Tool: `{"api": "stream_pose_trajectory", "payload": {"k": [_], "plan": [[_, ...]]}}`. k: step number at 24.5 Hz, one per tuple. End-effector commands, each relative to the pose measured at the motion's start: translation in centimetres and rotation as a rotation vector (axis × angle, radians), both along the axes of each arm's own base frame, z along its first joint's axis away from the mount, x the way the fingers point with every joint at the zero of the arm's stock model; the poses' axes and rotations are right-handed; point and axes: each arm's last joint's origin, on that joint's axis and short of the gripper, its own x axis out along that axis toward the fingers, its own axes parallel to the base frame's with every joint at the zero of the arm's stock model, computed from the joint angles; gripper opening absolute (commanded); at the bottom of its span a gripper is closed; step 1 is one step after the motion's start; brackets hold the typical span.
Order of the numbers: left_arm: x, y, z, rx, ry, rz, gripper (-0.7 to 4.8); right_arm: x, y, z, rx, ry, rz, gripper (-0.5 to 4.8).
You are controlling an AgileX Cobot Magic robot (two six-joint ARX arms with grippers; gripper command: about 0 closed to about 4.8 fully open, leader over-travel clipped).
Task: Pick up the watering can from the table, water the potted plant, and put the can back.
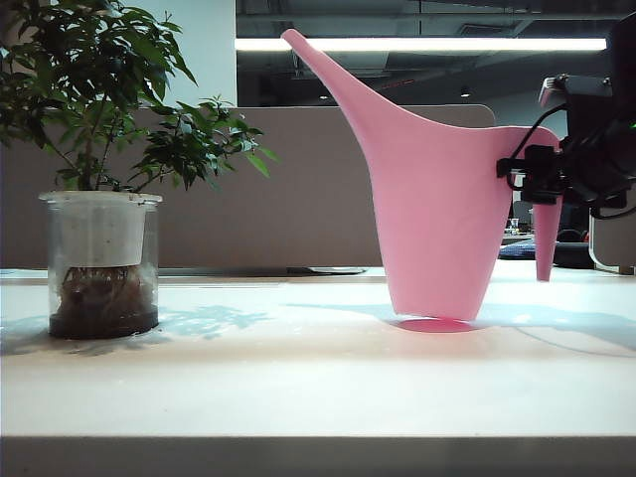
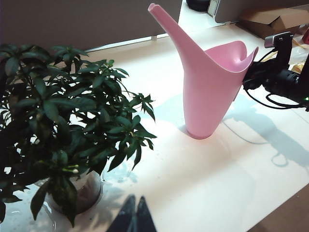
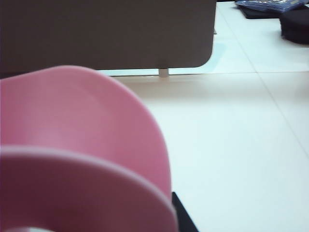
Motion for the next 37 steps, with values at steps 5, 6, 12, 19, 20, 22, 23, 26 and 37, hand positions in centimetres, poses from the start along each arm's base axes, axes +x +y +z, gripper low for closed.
{"api": "stream_pose_trajectory", "payload": {"k": [5,6,12,19,20,22,23,26,37], "plan": [[0.0,0.0,0.1,0.007,-0.015,-0.001,-0.05,0.0,0.0,0.4,-0.023,-0.025,0.008,2.69],[0.0,0.0,0.1,0.007,-0.015,-0.001,-0.05,0.0,0.0,0.4,-0.029,-0.025,0.010,2.76],[0.0,0.0,0.1,0.006,-0.015,-0.001,-0.05,-0.2,0.0,0.3,-0.035,0.029,0.014,2.75],[0.0,0.0,0.1,0.005,-0.015,-0.002,-0.05,-1.3,-0.1,1.3,-0.041,0.110,0.016,2.75],[0.0,0.0,0.1,0.005,-0.015,-0.002,-0.05,-1.5,-0.1,1.6,-0.041,0.115,0.019,2.75],[0.0,0.0,0.1,0.005,-0.015,-0.003,-0.05,-2.0,-0.1,2.2,-0.038,0.125,0.034,2.75],[0.0,0.0,0.1,0.005,-0.016,-0.004,-0.05,-2.5,-0.1,2.8,-0.038,0.139,0.038,2.76],[0.0,0.0,0.1,0.004,-0.016,-0.004,-0.05,-3.4,-0.2,3.7,-0.040,0.165,0.039,3.25],[-0.1,0.0,-0.1,0.011,0.007,-0.004,-0.05,-6.5,-0.4,4.8,-0.043,0.340,0.062,3.42]]}}
